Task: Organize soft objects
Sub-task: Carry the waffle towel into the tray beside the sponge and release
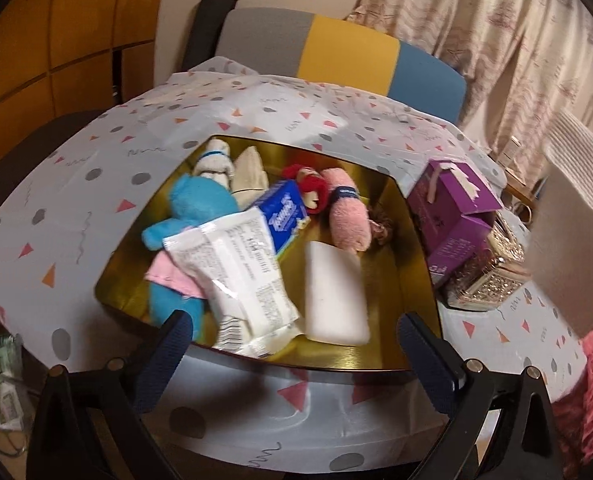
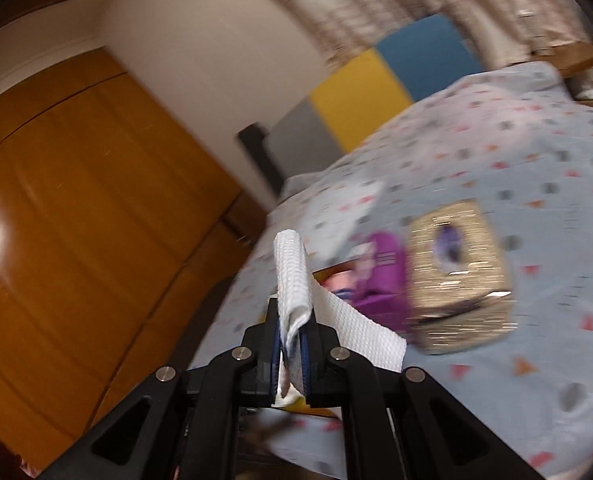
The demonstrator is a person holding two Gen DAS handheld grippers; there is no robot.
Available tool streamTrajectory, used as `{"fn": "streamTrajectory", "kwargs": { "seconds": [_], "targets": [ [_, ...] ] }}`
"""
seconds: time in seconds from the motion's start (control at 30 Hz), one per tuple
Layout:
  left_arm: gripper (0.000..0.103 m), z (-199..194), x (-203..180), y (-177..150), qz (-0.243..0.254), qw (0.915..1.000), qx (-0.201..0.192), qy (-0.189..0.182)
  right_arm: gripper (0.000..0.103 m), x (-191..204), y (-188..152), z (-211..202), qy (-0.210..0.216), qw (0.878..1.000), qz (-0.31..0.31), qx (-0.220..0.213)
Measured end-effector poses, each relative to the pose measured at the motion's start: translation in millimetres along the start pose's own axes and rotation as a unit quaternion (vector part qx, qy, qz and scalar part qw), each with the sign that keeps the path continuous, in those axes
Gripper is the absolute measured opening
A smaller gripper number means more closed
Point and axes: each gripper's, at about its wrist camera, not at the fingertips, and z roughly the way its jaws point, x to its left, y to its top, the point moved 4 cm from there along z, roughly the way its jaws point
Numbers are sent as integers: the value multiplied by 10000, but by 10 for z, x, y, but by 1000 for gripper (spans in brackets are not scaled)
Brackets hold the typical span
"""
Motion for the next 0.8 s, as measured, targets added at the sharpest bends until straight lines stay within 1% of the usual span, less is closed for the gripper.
{"fn": "streamTrajectory", "kwargs": {
  "seconds": [0.1,0.2,0.27,0.33,0.4,0.47,0.6,0.63,0.7,0.8],
  "targets": [
    [103,-30,104,-16,-150,9999,16,-12,6,194,-97,368,126,9998,-101,130],
    [103,-73,238,-57,-286,9995,-3,138,6,183,-241,781,69,9996,36,282],
    [103,-104,337,-78,-389,9990,-51,192,6,121,-316,965,34,9992,128,365],
    [103,-119,425,-97,-495,9985,-76,206,6,28,-429,1190,-272,9985,127,460],
    [103,-121,496,-117,-574,9979,-81,286,6,-116,-478,1311,-422,9975,187,544],
    [103,-113,559,-132,-625,9973,-69,366,6,-207,-543,1436,-712,9952,186,641],
    [103,-93,604,-158,-665,9969,-72,411,6,-214,-618,1553,-1359,9873,-505,651],
    [103,-86,610,-164,-679,9969,-65,404,6,-198,-638,1583,-1532,9833,-721,659],
    [103,-82,611,-172,-704,9968,-53,381,6,-161,-669,1643,-1721,9771,-1040,694],
    [103,-82,599,-184,-716,9966,-28,408,6,-150,-767,1732,-2341,9560,-1572,807]
  ]
}}
